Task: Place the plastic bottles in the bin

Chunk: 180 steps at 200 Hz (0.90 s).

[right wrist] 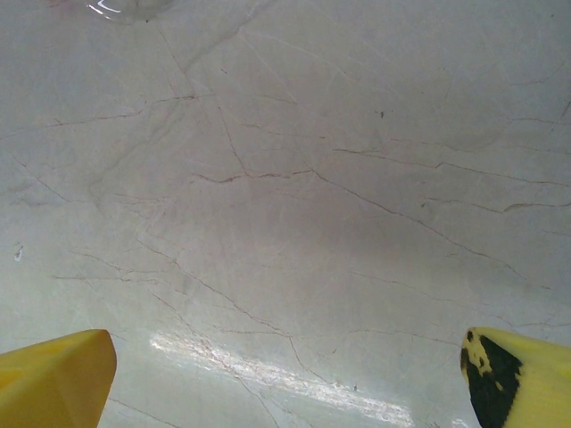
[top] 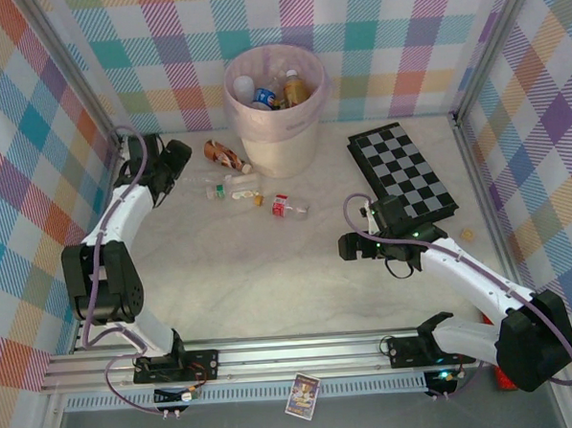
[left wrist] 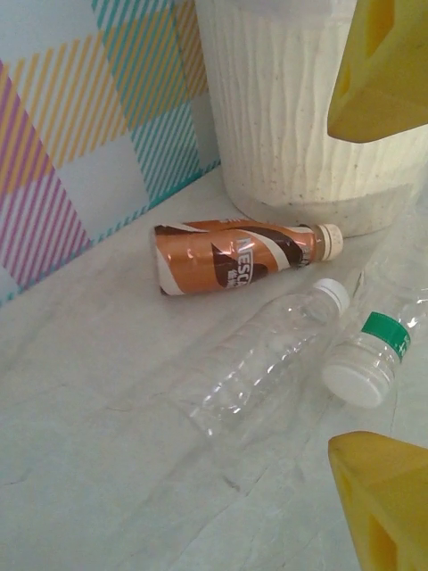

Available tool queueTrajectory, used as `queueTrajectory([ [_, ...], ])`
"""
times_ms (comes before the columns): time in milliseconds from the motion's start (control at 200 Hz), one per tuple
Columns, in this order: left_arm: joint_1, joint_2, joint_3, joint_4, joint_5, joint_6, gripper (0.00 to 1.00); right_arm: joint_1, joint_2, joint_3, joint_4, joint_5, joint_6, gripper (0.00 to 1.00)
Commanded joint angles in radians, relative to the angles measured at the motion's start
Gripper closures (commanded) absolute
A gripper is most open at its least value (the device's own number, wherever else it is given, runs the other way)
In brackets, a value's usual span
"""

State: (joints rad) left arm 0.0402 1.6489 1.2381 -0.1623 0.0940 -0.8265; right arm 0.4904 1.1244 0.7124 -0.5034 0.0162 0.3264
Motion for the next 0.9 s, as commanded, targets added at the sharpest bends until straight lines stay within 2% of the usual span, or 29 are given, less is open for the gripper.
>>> queueTrajectory([
  [0,0.01,0.031,-0.062,0.146,0.054,-0.134,0.16,0.007,-0.009,0.014,-0.021,0.001,0.011,0.01],
  [435,-0.049,0.086,-0.25,0.34,0.062,-0.362,0.18,0.008,-0.001,0.005,-0.01,0.002,0.015,0.01],
  [895,-0.144,0.185,-0.236,0.411,0.068,-0.461,0.18,0.007,-0.012,-0.012,-0.006,0.013,0.023,0.01],
])
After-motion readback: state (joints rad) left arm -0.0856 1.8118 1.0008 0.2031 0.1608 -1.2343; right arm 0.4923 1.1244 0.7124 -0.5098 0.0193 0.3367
